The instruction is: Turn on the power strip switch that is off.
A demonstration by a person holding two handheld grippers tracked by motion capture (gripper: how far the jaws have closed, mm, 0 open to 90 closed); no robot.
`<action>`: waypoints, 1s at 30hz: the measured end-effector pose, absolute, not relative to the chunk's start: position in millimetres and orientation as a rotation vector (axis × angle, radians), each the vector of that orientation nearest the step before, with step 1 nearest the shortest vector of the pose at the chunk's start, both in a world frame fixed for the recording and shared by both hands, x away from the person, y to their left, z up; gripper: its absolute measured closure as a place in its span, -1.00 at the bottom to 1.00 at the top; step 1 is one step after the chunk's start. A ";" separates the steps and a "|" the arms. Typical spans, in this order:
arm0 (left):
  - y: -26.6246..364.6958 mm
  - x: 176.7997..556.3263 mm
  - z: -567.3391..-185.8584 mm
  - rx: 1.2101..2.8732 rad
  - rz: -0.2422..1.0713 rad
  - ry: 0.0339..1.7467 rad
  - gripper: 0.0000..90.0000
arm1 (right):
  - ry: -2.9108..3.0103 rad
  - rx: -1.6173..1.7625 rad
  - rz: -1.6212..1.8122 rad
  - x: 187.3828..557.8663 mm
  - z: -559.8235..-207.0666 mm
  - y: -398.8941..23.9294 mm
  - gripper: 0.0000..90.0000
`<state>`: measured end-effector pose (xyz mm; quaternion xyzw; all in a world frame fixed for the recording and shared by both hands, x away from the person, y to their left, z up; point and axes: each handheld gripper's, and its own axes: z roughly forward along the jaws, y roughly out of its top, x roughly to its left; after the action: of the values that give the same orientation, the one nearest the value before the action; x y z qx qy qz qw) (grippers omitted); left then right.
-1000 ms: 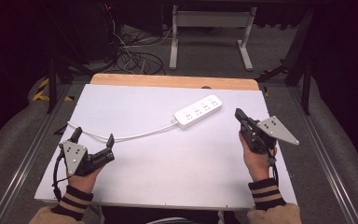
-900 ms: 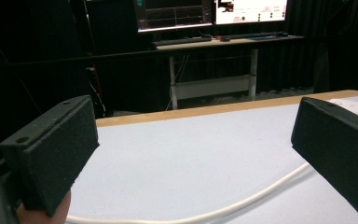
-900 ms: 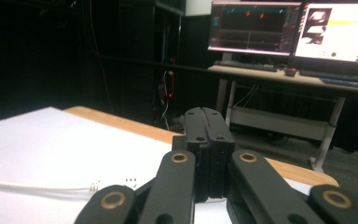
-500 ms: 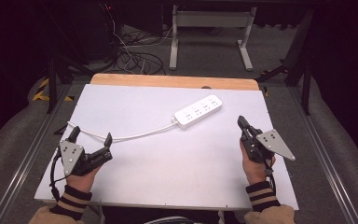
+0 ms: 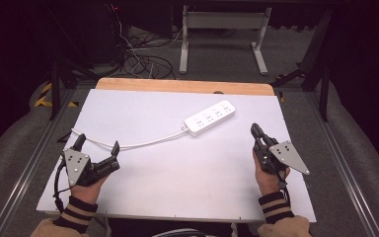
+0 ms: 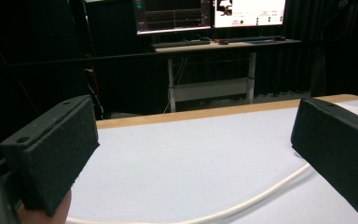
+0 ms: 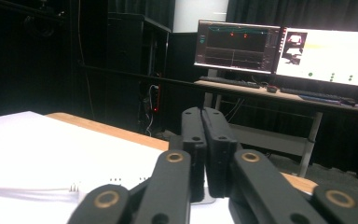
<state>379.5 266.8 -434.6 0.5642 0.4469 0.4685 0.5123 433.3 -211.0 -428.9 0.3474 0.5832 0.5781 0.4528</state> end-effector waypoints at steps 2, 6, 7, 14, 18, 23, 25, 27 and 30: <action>267.0 379.6 -434.6 1.356 1.128 1.076 -0.97 | 1.438 0.857 1.423 434.2 -429.8 -210.0 0.57; 267.3 379.6 -434.6 1.353 1.123 1.077 -0.97 | 1.442 0.862 1.409 436.5 -431.8 -207.1 0.18; 267.4 379.6 -434.6 1.354 1.124 1.077 -0.97 | 1.445 0.859 1.401 437.3 -432.3 -206.6 0.12; 267.1 379.6 -434.7 1.354 1.128 1.076 -0.98 | 1.425 0.854 1.394 441.7 -434.9 -204.2 -0.77; 267.3 379.5 -434.7 1.351 1.126 1.077 -0.98 | 1.409 0.885 1.375 445.0 -436.4 -205.2 -0.97; 267.3 379.5 -434.7 1.355 1.126 1.075 -0.98 | 1.396 0.883 1.373 445.5 -436.6 -205.2 -0.99; 267.1 379.4 -434.7 1.354 1.127 1.074 -0.98 | 1.396 0.879 1.370 445.5 -436.9 -204.1 -0.99; 267.1 379.4 -434.7 1.353 1.126 1.074 -0.98 | 1.396 0.880 1.373 445.9 -437.5 -203.4 -0.99; 267.2 379.4 -434.7 1.354 1.126 1.074 -0.98 | 1.388 0.872 1.379 446.2 -438.8 -201.8 -0.99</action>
<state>379.4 267.2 -434.7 0.5631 0.4468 0.4685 0.5136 446.2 -201.8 -438.8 0.3572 0.5689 0.5651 0.4791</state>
